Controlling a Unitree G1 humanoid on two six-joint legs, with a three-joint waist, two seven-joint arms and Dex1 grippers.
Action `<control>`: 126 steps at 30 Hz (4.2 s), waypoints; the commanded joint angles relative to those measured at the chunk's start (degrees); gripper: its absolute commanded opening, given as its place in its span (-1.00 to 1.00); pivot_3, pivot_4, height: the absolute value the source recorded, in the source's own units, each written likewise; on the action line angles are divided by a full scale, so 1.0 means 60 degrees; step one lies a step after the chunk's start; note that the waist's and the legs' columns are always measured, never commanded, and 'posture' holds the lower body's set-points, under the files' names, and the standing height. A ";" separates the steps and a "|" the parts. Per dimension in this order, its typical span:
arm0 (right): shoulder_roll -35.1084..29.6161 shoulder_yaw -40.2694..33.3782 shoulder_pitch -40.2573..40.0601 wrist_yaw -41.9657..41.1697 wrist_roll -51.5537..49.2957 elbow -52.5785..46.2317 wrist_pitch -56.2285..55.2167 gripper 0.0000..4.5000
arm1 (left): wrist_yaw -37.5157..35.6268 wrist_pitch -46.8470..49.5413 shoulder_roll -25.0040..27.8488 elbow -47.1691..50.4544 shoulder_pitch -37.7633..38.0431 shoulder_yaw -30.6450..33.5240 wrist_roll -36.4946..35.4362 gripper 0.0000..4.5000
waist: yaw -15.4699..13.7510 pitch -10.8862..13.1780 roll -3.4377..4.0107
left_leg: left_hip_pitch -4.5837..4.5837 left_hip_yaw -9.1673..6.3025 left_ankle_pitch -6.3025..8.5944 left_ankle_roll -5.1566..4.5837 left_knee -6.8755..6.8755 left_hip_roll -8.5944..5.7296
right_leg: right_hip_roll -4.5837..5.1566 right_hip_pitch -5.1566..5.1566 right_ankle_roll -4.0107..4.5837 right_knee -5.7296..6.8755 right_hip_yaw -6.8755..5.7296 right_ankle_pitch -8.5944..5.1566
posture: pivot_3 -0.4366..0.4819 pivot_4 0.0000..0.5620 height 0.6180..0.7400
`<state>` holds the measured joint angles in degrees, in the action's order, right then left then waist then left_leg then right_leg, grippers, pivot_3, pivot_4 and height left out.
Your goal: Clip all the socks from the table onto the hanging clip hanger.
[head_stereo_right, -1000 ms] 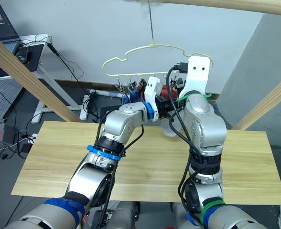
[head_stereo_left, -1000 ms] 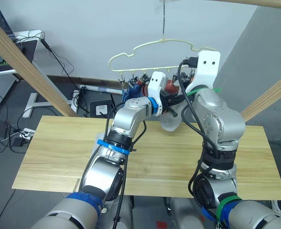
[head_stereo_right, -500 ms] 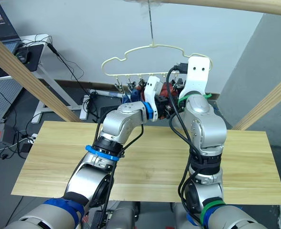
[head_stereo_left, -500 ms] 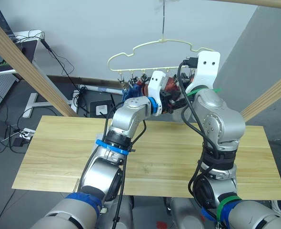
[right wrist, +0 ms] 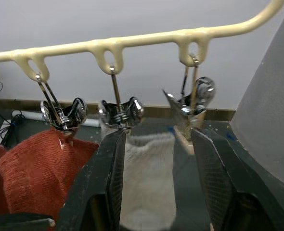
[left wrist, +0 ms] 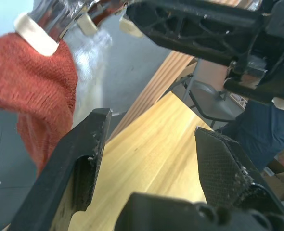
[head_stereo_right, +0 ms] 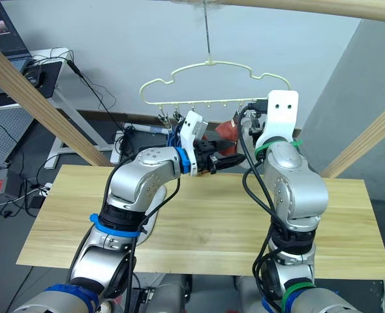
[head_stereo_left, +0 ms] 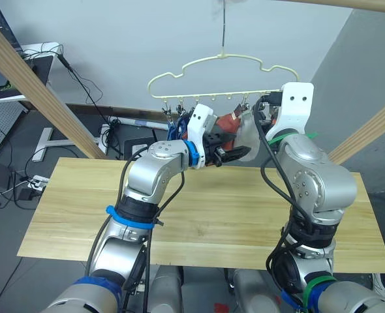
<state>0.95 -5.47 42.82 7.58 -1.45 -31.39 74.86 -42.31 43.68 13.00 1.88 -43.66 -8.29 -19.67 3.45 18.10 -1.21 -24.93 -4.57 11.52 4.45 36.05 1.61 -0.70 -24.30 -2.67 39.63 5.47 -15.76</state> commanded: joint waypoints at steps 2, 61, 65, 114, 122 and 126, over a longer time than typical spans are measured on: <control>-0.0266 0.0210 -0.0321 -0.0150 0.0015 -0.1007 0.0330 -0.02 | -0.0215 0.0211 0.0530 0.1122 0.0318 0.0443 -0.0570 0.41 | 0.0017 0.0000 0.0000 | 0.0002 -0.0001 0.0000 0.0000 -0.0001 0.0001 | -0.0001 0.0000 0.0000 0.0003 -0.0002 0.0000 | -0.12 -0.05 1.00; 0.0181 -0.0150 -0.0135 0.0215 0.0436 0.0478 -0.1381 -0.02 | 0.0202 0.0737 0.4004 0.3872 0.0676 0.2863 -0.4393 0.41 | -0.0033 -0.0026 -0.0017 | 0.0003 -0.0006 -0.0006 0.0011 0.0000 0.0003 | 0.0000 0.0000 0.0001 0.0010 -0.0011 0.0001 | 0.04 -0.15 1.00; 0.0145 -0.0206 -0.0029 0.0233 0.0439 0.0745 -0.1595 -0.02 | 0.0353 0.0797 0.4030 0.3975 0.0732 0.2908 -0.4444 0.41 | -0.0051 -0.0027 -0.0018 | 0.0003 -0.0007 -0.0007 0.0011 0.0001 0.0003 | 0.0000 -0.0001 0.0001 0.0013 -0.0013 0.0001 | 0.06 -0.15 1.00; -0.0075 -0.0334 0.0989 0.0270 0.0364 0.2717 -0.3127 -0.02 | 0.1066 0.0589 0.4223 0.4208 0.1119 0.2907 -0.4487 0.41 | -0.0274 -0.0028 -0.0021 | 0.0008 -0.0008 -0.0011 0.0016 0.0004 0.0002 | 0.0000 -0.0004 0.0003 0.0038 -0.0015 0.0001 | 0.13 -0.18 1.00; -0.0082 -0.0342 0.0990 0.0379 0.0428 0.2713 -0.3168 -0.59 | 0.1027 0.0533 0.4208 0.4145 0.1108 0.2872 -0.4413 0.42 | -0.0273 -0.0029 -0.0021 | 0.0008 -0.0008 -0.0012 0.0016 0.0004 0.0002 | 0.0000 -0.0004 0.0003 0.0039 -0.0016 0.0001 | 0.13 -0.19 1.00; -0.0094 -0.0354 0.1000 0.0417 0.0414 0.2721 -0.3175 -0.97 | 0.1031 0.0527 0.4198 0.4138 0.1108 0.2865 -0.4384 0.42 | -0.0273 -0.0029 -0.0021 | 0.0008 -0.0008 -0.0012 0.0017 0.0004 0.0003 | 0.0000 -0.0004 0.0003 0.0040 -0.0016 0.0001 | 0.13 -0.19 1.00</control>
<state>0.51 -7.50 47.94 9.89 0.97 -13.37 57.38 -35.76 48.21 37.50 25.19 -36.69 8.22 -46.14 1.81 17.93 -1.34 -24.88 -4.61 11.45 4.55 36.08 1.63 -0.70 -24.32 -2.65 39.87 5.38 -15.75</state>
